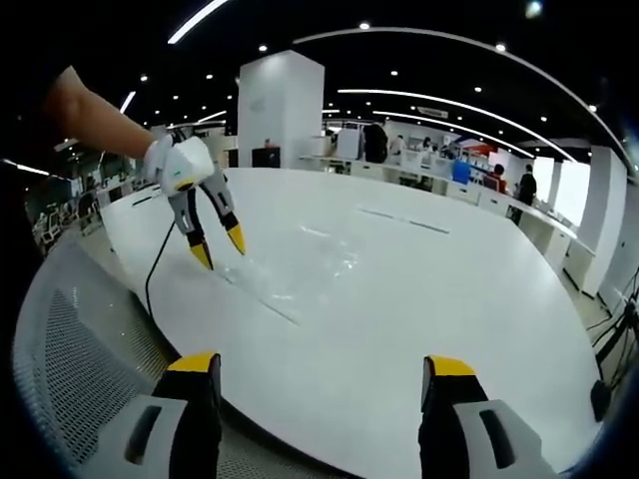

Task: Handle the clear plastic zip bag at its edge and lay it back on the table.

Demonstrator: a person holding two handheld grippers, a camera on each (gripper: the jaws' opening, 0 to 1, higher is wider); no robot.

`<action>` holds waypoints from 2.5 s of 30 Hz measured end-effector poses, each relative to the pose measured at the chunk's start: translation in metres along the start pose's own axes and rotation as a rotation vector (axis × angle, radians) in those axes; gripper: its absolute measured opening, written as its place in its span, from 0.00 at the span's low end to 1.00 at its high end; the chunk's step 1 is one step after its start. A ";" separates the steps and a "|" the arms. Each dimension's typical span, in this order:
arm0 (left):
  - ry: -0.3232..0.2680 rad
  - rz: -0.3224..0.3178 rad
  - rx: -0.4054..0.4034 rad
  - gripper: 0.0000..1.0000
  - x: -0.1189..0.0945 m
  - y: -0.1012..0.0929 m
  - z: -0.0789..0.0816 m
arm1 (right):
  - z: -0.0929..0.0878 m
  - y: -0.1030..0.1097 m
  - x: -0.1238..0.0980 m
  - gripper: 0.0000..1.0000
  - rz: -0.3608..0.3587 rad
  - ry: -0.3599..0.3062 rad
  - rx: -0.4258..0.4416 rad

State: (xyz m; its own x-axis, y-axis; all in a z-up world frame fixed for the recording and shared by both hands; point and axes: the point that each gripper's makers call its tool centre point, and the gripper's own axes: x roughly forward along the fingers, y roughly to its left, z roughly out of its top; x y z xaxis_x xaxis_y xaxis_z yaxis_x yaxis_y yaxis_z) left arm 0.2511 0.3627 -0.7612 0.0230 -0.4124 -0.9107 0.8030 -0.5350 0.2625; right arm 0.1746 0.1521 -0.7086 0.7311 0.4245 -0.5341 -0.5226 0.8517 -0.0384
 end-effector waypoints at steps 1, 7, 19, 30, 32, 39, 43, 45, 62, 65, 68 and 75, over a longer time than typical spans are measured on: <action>0.001 -0.004 0.000 0.31 0.001 0.000 -0.001 | 0.000 0.000 0.000 0.82 0.000 0.000 0.000; 0.012 -0.018 0.007 0.29 0.006 0.008 -0.002 | -0.005 0.000 0.001 0.80 0.006 0.031 -0.013; 0.045 -0.070 0.082 0.27 0.013 0.004 -0.003 | -0.005 0.001 0.001 0.79 0.003 0.036 -0.015; 0.035 -0.116 -0.032 0.16 0.015 0.004 -0.010 | -0.004 0.002 0.000 0.79 0.007 0.036 -0.013; 0.028 -0.120 -0.076 0.16 0.017 0.004 -0.012 | -0.004 0.002 0.000 0.79 0.005 0.035 -0.012; 0.001 -0.154 -0.138 0.07 0.017 -0.002 -0.012 | -0.003 0.002 0.000 0.79 0.003 0.032 -0.011; -0.003 -0.151 -0.151 0.06 0.016 -0.003 -0.011 | -0.002 0.002 0.000 0.79 0.005 0.024 -0.012; -0.002 -0.148 -0.156 0.06 0.016 -0.004 -0.010 | -0.003 0.001 0.000 0.79 0.004 0.022 -0.010; -0.011 -0.126 -0.285 0.01 0.016 -0.001 -0.009 | -0.003 0.002 0.000 0.76 0.012 0.022 -0.007; -0.015 -0.088 -0.372 0.00 0.014 0.004 -0.010 | -0.004 0.004 0.000 0.76 0.018 0.032 -0.021; 0.000 -0.081 -0.373 0.00 0.013 0.004 -0.012 | -0.004 0.006 0.000 0.77 0.026 0.041 -0.047; 0.018 -0.063 -0.424 0.00 0.009 -0.001 -0.014 | 0.001 0.015 -0.001 0.77 0.047 0.066 -0.173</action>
State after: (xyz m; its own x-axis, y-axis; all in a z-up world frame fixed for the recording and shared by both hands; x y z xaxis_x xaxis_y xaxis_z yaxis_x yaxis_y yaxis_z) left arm 0.2592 0.3697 -0.7746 -0.0267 -0.3739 -0.9271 0.9768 -0.2071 0.0554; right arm 0.1666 0.1645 -0.7081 0.6768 0.4364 -0.5928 -0.6272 0.7635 -0.1540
